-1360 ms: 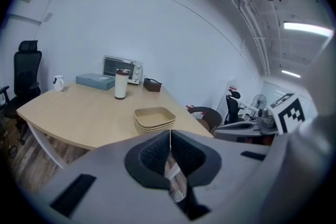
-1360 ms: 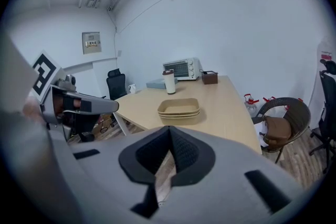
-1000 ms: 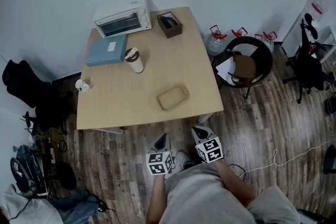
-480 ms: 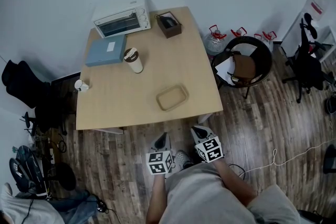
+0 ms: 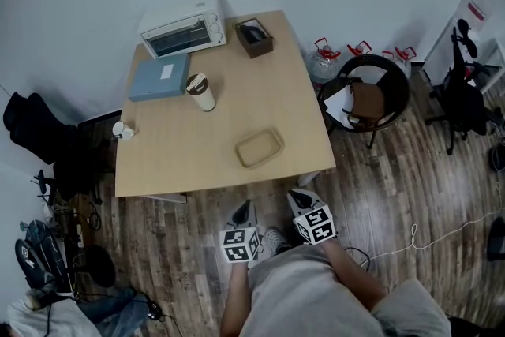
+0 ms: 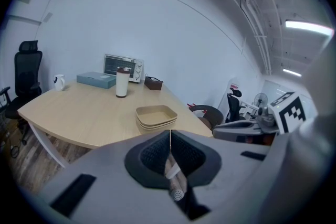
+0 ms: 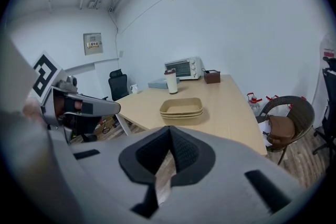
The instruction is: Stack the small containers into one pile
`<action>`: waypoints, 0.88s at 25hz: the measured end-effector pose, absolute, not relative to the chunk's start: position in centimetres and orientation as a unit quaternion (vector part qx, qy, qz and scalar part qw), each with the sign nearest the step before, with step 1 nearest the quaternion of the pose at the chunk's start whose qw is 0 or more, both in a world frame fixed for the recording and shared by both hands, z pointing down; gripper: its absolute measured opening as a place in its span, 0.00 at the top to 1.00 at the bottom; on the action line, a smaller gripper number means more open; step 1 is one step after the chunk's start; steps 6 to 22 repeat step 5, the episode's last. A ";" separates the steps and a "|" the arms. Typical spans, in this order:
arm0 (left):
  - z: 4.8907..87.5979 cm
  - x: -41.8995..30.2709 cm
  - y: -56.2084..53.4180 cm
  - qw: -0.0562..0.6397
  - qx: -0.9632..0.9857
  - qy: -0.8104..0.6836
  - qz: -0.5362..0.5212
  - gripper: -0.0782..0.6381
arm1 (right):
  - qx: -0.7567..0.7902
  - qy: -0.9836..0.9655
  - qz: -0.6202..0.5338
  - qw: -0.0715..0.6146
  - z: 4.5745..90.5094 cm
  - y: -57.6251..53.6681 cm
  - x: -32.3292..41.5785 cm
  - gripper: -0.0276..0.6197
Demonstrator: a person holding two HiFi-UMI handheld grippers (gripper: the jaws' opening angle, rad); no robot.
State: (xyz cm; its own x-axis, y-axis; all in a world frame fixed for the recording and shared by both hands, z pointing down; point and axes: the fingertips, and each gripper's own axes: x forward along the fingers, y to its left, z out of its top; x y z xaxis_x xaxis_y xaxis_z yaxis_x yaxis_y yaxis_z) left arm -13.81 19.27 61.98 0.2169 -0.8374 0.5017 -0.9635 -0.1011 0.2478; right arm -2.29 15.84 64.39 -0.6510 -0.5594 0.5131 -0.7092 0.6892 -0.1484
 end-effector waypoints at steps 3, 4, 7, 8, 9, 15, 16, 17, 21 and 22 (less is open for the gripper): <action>62.0 -13.7 19.2 0.268 0.732 -0.615 0.120 0.88 | 0.355 -0.893 0.173 0.216 64.2 15.8 -2.2 0.95; 62.0 -13.7 19.2 0.267 0.732 -0.615 0.122 0.88 | 0.354 -0.893 0.173 0.215 64.2 15.7 -2.2 0.95; 62.1 -13.7 19.3 0.267 0.732 -0.615 0.124 0.88 | 0.354 -0.894 0.173 0.215 64.1 15.7 -2.2 0.95; 62.1 -13.7 19.3 0.267 0.732 -0.615 0.124 0.88 | 0.354 -0.894 0.173 0.215 64.1 15.7 -2.2 0.95; 62.1 -13.7 19.3 0.267 0.732 -0.615 0.124 0.88 | 0.354 -0.894 0.173 0.215 64.1 15.7 -2.2 0.95; 62.1 -13.7 19.3 0.267 0.732 -0.615 0.124 0.88 | 0.354 -0.894 0.173 0.215 64.1 15.7 -2.2 0.95; 62.1 -13.7 19.3 0.267 0.732 -0.615 0.124 0.88 | 0.354 -0.894 0.173 0.215 64.1 15.7 -2.2 0.95; 62.1 -13.7 19.3 0.267 0.732 -0.615 0.124 0.88 | 0.354 -0.894 0.173 0.215 64.1 15.7 -2.2 0.95; 62.1 -13.7 19.3 0.267 0.732 -0.615 0.124 0.88 | 0.354 -0.894 0.173 0.215 64.1 15.7 -2.2 0.95; 62.1 -13.7 19.3 0.267 0.732 -0.615 0.124 0.88 | 0.354 -0.894 0.173 0.215 64.1 15.7 -2.2 0.95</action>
